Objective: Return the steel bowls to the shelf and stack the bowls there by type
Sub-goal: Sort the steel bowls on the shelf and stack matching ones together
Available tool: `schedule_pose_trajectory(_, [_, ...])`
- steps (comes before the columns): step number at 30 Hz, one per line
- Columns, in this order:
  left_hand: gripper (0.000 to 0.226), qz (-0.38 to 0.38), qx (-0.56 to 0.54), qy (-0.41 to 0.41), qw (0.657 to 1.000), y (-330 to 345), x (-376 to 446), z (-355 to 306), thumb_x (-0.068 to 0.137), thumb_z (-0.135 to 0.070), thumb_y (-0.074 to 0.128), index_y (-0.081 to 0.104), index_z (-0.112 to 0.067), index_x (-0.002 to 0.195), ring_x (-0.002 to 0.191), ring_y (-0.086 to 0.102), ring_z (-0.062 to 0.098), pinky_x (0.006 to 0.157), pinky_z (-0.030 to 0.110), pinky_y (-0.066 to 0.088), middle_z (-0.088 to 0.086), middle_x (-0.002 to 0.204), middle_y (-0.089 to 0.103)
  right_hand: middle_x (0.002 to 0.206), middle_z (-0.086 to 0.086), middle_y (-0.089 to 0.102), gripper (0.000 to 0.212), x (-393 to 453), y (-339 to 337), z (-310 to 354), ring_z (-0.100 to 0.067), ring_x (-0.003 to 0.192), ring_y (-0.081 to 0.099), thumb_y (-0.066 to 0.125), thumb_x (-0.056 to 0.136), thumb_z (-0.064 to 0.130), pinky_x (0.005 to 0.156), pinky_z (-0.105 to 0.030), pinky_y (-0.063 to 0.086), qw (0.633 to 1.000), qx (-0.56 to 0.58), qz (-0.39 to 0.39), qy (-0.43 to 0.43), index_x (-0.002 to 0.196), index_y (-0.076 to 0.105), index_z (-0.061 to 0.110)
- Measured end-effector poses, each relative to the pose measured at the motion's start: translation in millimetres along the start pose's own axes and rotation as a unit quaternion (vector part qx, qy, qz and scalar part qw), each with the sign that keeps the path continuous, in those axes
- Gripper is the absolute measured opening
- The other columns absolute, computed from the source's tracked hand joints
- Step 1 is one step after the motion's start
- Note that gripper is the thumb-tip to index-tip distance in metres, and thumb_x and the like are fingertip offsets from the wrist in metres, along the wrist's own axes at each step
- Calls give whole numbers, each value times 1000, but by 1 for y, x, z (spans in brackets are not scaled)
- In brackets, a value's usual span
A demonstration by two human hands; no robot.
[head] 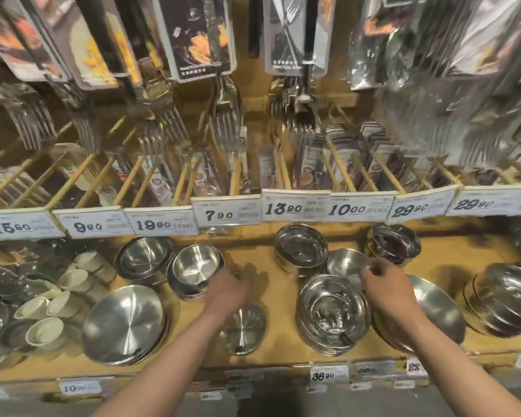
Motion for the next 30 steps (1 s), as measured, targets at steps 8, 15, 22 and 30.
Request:
schedule_pose_trajectory(8, [25,39,-91,-75,992,78,56,-52,91,-37,67,69,-14,98,90,69,22,68,31,57,8,106,75,102,7,70,33,32,-9,-12,-8,85,62,58,98,30,66,-25,42,994,54,85,-29,129,64,21])
schedule_pose_trajectory(15, [57,24,-31,-91,995,93,87,-55,106,-48,41,66,1,122,124,59,36,105,38,47,21,131,64,94,7,73,17,45,-11,-39,-13,84,68,57,100,29,70,-27,53,991,79,110,-18,112,68,24])
schedule_pose_trajectory(22, [12,72,-107,-124,984,93,88,-41,96,-10,60,64,1,93,70,66,31,89,50,60,27,83,72,86,-2,75,13,51,-15,-45,-20,76,65,58,97,19,72,-34,51,985,125,122,0,96,70,24])
schedule_pose_trajectory(30, [19,92,-196,-170,961,40,39,-18,93,10,49,57,9,110,56,71,29,40,26,57,31,92,73,89,-6,75,14,38,-2,-9,-26,79,69,57,99,17,73,-38,54,978,136,155,-20,96,70,21])
Point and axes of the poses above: each hand's wrist, its own x-axis towards the middle knuckle, its own y-axis out of the palm, z = x × y, the point moved 7 cm from there along x, towards the middle knuckle
